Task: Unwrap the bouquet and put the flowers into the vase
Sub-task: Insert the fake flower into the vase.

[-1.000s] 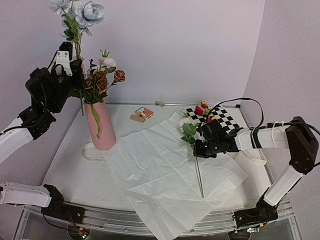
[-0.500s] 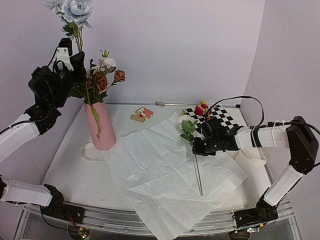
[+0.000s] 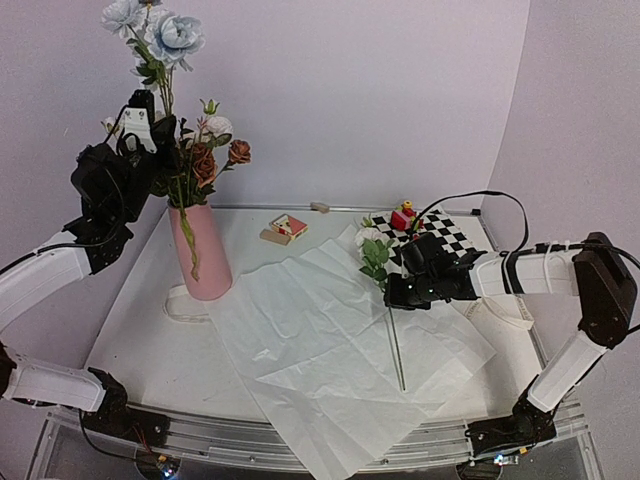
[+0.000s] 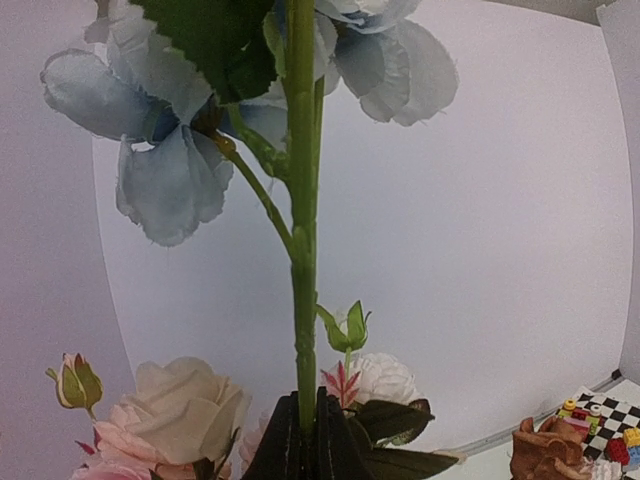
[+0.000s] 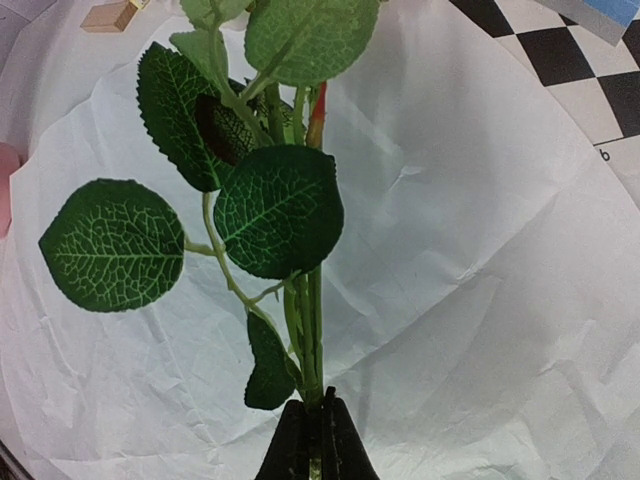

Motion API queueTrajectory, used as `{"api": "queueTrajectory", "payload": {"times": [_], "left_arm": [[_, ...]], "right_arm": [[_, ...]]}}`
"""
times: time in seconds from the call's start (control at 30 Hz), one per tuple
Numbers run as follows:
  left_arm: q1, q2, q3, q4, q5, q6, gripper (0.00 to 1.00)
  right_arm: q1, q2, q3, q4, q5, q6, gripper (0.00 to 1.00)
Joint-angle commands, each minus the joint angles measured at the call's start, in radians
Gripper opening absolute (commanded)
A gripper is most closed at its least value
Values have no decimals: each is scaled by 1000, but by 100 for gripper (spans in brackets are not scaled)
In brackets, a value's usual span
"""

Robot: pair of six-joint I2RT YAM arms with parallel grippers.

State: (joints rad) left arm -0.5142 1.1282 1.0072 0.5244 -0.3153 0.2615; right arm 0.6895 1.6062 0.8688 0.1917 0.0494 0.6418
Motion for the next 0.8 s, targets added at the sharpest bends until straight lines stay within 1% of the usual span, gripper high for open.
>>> {"api": "queueTrajectory", "payload": {"times": [0.0,0.13,0.5,0.77], "left_arm": [[9,-15,-38,74,18,10,0],[12,-15,-50,91,16,17,0],[12,1,44,89,36,48,0],[13,5,66,89,32,62,0]], "right_arm": [[-4,-14,24,-14,7,-13,0],[-4,-17,29,-14,6,-13,0],[-4,-15,41,-17,6,-15,0],[-5,-12,46,-18,7,-18,0]]}}
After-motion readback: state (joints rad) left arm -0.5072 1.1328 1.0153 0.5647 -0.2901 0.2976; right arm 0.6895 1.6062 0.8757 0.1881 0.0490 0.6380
